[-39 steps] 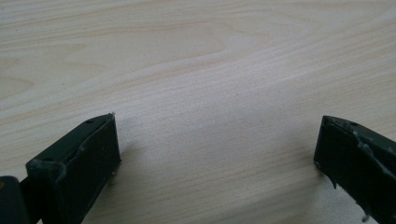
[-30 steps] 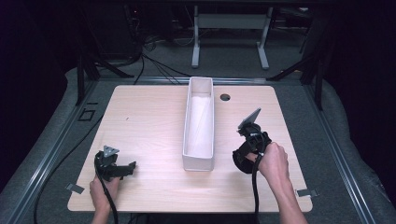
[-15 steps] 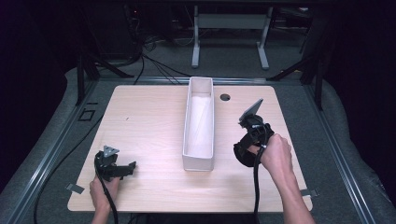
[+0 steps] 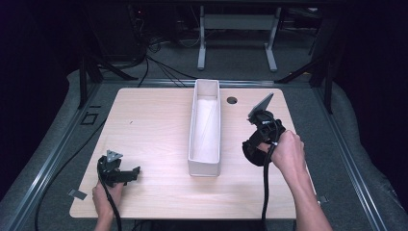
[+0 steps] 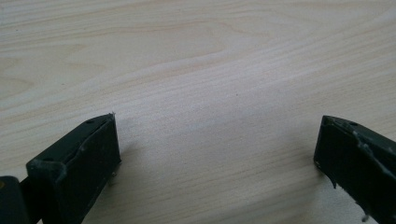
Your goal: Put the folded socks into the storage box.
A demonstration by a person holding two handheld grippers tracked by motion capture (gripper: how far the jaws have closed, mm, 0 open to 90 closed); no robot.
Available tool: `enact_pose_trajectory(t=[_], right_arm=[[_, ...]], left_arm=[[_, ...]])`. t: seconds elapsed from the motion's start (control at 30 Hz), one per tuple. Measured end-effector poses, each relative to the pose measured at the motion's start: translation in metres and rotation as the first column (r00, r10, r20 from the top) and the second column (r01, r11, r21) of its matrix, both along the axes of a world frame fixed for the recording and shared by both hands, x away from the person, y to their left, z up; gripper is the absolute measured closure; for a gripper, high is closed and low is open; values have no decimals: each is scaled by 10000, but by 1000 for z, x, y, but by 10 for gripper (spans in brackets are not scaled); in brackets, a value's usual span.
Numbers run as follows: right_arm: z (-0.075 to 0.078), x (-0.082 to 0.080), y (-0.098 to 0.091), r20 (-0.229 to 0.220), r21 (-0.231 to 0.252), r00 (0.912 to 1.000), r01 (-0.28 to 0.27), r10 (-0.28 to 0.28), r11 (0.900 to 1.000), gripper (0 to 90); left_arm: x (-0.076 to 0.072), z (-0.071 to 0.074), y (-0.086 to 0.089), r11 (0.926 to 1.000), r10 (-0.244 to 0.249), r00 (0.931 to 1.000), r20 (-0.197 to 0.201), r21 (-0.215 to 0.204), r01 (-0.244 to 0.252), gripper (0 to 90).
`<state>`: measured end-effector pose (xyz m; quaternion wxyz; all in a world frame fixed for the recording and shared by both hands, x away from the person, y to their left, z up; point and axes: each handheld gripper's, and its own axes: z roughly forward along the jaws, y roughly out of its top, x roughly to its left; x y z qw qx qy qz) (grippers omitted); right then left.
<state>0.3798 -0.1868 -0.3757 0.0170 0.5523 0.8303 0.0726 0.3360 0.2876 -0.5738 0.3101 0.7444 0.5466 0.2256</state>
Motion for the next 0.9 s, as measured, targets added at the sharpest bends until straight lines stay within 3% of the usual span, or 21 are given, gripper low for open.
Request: enact_pose_trajectory(t=[0.53,0.9], right_arm=[[18,9,9,169,-71,9999,9,-7,10000,441],[23,17,15,8,-74,10000,88,-88,9999,443]], left_arm=[[0,0,0,10000,1,10000,3,-4,-1,2],[0,0,0,10000,-30,10000,-1,12,30,2]])
